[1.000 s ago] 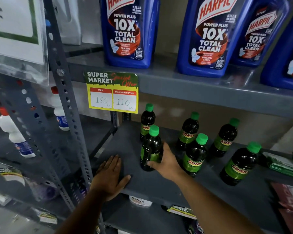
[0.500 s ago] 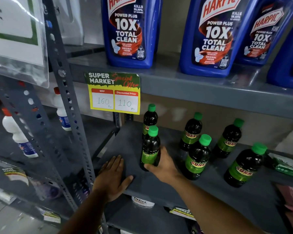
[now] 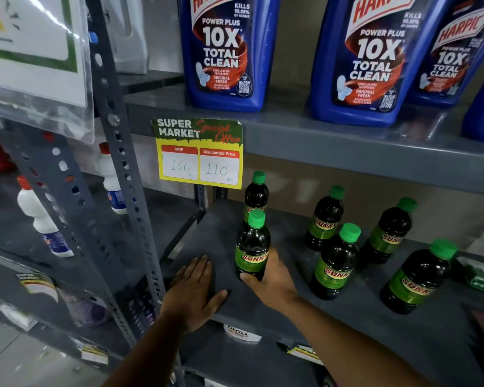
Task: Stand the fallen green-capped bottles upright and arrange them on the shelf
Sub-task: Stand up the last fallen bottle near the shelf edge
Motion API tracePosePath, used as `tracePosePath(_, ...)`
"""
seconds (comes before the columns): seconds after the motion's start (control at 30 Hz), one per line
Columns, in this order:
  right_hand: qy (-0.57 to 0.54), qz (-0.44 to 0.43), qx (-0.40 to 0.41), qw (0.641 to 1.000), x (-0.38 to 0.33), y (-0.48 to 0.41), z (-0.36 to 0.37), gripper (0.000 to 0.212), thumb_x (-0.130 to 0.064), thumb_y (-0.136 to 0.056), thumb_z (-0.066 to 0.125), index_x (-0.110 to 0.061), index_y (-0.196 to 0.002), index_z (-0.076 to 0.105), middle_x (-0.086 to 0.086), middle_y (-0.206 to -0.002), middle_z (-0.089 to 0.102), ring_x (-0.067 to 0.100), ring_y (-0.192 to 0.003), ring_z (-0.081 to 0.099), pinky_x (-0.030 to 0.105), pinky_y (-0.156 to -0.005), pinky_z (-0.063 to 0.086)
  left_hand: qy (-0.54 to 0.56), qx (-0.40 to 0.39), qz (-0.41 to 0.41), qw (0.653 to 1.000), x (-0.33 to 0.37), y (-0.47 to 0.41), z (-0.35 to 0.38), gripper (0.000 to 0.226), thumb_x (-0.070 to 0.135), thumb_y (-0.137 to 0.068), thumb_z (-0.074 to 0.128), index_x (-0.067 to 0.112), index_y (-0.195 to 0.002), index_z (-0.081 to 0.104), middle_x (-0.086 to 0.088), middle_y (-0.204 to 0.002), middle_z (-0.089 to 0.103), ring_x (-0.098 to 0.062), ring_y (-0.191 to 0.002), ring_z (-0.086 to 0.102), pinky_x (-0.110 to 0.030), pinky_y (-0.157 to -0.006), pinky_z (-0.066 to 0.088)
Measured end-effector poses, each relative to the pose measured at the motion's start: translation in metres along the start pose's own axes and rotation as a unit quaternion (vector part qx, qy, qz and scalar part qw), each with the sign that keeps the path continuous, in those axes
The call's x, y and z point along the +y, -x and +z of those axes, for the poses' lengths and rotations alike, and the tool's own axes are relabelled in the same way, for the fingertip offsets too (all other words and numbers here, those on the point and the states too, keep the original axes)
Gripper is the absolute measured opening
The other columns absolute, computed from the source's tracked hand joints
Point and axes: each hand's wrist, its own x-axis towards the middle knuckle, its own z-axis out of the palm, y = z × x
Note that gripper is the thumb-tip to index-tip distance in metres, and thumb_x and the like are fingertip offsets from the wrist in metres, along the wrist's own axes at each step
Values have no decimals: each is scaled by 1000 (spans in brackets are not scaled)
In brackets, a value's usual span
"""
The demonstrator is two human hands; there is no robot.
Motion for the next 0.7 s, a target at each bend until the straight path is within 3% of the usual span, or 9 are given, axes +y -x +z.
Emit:
tracePosePath(0.13,13,14,-12,1000,-1,2,-2,80,-51,-65,79,-22,-130,42,1,-124,59,21,-117,53,37,-91,49,17,-5,2,1000,1,1,-1,94,71,-81,-5,8,-147,19,-10,-157,19,-22,-144,9,-36,-111,5)
tracePosePath(0.3,-25,5,-36,999,1,5,-4,70,-31,-75,79,-20,-134,43,0,-130,59,16,-121,55,23,-92,41,29,-7,-7,1000,1,2,-1,81,58,-91,-2,6,-142,33,-12,-150,34,-25,-140,25,-40,-109,15)
tracePosePath(0.43,-20,2,-53,998,-3,5,-11,68,-28,-77,80,-16,-134,45,1,-130,62,17,-121,56,21,-90,40,40,4,-3,999,0,0,1,90,61,-85,-12,6,-145,25,-10,-155,24,-23,-143,14,-37,-112,8)
tracePosePath(0.7,-2,-16,-75,997,-2,31,-2,70,-37,-77,77,-20,-134,41,-1,-131,61,16,-122,56,24,-94,44,31,7,-2,999,-1,-1,3,90,62,-84,-14,7,-146,22,-10,-156,21,-22,-143,12,-37,-112,9)
